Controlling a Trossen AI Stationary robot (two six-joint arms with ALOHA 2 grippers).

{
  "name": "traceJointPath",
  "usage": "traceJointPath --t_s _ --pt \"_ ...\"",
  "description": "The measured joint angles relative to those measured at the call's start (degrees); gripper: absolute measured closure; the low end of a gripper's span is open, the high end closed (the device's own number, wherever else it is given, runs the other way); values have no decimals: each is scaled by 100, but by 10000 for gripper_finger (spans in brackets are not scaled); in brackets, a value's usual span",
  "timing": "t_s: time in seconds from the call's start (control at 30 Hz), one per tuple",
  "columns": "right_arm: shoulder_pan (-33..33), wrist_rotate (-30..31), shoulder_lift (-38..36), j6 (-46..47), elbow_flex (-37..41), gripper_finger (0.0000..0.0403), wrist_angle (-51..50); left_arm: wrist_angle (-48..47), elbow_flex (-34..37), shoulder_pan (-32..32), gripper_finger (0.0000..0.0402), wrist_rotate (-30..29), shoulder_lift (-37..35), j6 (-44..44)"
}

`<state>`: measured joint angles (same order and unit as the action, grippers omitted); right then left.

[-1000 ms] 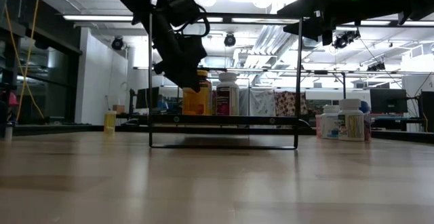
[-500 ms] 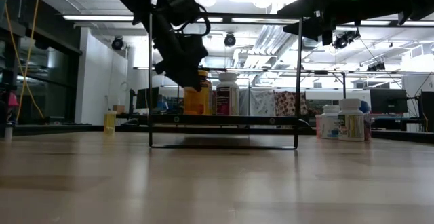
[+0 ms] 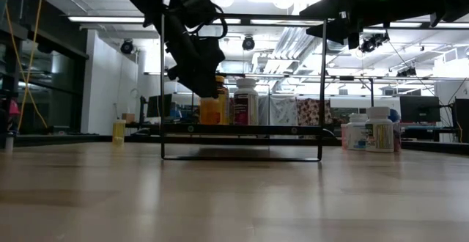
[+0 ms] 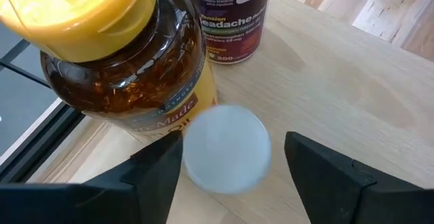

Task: Pick and place medicine bottles onto shelf by color
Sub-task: Put the big orange medicine bottle on the shelf, then put the white medicine bottle on the shelf

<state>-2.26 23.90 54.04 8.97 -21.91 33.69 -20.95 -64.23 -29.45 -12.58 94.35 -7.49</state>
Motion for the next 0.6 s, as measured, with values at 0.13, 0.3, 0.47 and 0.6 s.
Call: traceJointPath --t_s 0.13,0.3,0.47,0.6 --pt "-2 -1 0 0 0 123 2 -24 0 0 132 0 0 0" --pt "-1 -1 0 0 0 123 1 -19 0 2 122 -91 0 17" --pt "-2 -2 0 -2 0 123 0 -40 4 -17 122 -214 -165 19" --pt "-2 -2 0 -4 0 123 0 -44 4 5 122 2 -507 17"
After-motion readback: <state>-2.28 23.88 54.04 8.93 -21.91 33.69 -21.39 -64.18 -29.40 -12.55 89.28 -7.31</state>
